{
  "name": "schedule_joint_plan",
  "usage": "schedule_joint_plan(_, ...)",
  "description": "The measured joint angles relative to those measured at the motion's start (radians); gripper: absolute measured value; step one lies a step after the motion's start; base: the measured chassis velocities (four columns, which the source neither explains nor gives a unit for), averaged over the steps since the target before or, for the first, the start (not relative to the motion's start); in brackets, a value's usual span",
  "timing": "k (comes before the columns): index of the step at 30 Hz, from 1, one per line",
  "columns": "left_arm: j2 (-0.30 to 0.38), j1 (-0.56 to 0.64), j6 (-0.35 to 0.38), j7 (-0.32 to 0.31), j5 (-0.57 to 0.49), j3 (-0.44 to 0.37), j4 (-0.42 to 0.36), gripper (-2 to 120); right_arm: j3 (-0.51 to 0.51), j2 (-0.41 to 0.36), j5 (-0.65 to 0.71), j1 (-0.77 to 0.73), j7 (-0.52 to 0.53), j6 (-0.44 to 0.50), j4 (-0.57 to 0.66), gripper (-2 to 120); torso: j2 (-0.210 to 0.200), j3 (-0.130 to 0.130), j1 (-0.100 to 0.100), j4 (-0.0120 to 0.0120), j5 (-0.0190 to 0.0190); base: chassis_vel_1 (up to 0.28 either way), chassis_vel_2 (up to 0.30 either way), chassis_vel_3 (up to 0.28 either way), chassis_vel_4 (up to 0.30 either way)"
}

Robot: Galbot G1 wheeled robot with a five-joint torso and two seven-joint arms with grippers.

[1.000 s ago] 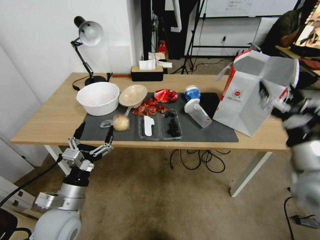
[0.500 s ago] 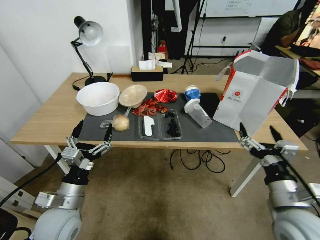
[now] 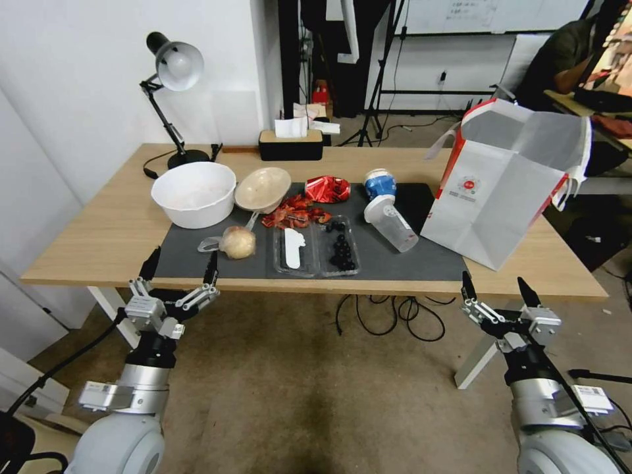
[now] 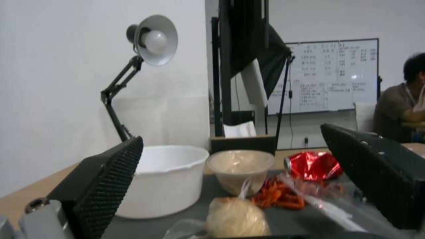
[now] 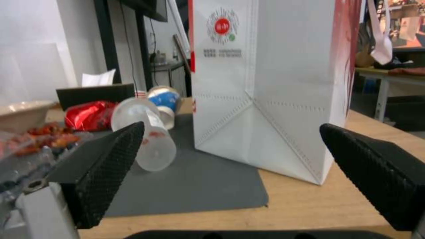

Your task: Pick up the food delivery bag from the floor and place it on the table.

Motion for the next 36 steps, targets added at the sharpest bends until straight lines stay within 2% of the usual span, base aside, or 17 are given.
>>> schedule_joint_plan(5, -0.002, 0.021, -0.009, 0.013, 0.008, 0.002, 0.063, 100, -0.013, -0.025, 0.013, 0.045, -0.015, 0.005, -0.074, 100, 0.0, 0.0, 0.0, 0.0002, 0.0, 0.0, 0.0, 0.0, 0.0)
schedule_joint_plan(13, -0.005, 0.038, -0.026, 0.024, 0.007, -0.003, 0.103, 100, -0.05, -0.051, 0.027, 0.089, -0.047, -0.024, -0.129, 100, 0.0, 0.0, 0.0, 0.0002, 0.0, 0.0, 0.0, 0.0, 0.0)
schedule_joint_plan(22, -0.019, 0.049, -0.037, 0.025, 0.008, -0.006, 0.096, 100, -0.061, -0.049, 0.029, 0.053, -0.102, -0.023, -0.122, 100, 0.0, 0.0, 0.0, 0.0001, 0.0, 0.0, 0.0, 0.0, 0.0)
schedule_joint_plan(36, -0.019, 0.034, -0.02, 0.016, 0.009, -0.004, 0.095, 100, -0.058, -0.047, 0.048, 0.032, -0.097, -0.021, -0.091, 100, 0.0, 0.0, 0.0, 0.0001, 0.0, 0.0, 0.0, 0.0, 0.0)
